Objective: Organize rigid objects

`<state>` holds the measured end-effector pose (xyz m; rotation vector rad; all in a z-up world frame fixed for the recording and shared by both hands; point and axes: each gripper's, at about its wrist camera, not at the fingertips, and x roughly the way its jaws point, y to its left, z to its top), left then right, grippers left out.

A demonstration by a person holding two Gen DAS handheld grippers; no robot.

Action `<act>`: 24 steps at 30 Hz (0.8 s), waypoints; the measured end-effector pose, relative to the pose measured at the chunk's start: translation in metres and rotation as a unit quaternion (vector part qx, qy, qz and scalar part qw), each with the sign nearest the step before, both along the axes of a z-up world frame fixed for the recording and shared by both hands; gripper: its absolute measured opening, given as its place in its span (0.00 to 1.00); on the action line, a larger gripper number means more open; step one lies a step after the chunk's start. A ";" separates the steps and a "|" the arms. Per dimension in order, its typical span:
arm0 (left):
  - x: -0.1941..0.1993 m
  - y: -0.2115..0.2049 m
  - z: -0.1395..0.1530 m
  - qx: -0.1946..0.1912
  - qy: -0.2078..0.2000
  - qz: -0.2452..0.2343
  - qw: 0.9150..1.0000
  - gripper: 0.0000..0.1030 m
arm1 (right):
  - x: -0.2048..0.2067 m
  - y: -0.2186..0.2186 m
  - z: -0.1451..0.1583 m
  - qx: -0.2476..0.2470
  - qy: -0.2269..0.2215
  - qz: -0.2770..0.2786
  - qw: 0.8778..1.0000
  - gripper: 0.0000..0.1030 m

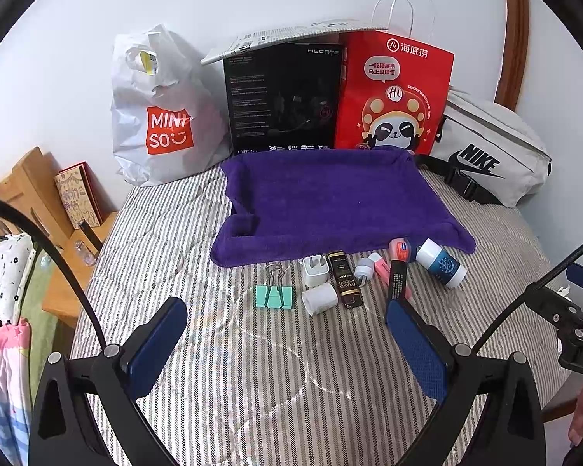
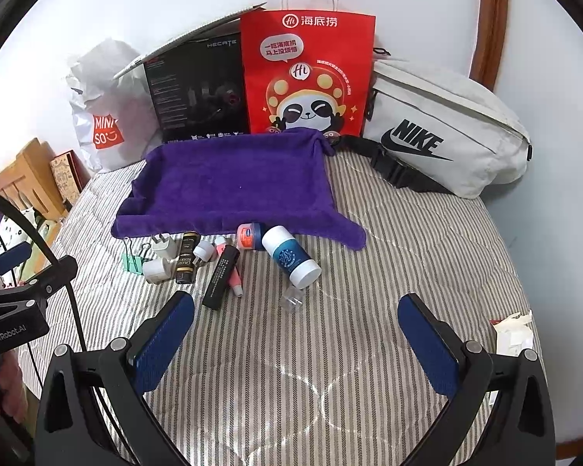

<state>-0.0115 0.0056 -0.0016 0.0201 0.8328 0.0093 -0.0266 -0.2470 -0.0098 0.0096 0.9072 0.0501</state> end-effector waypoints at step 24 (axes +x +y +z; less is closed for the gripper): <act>-0.002 0.000 0.001 0.003 0.001 -0.001 1.000 1.00 | -0.002 0.000 0.003 0.001 -0.001 0.000 1.000 1.00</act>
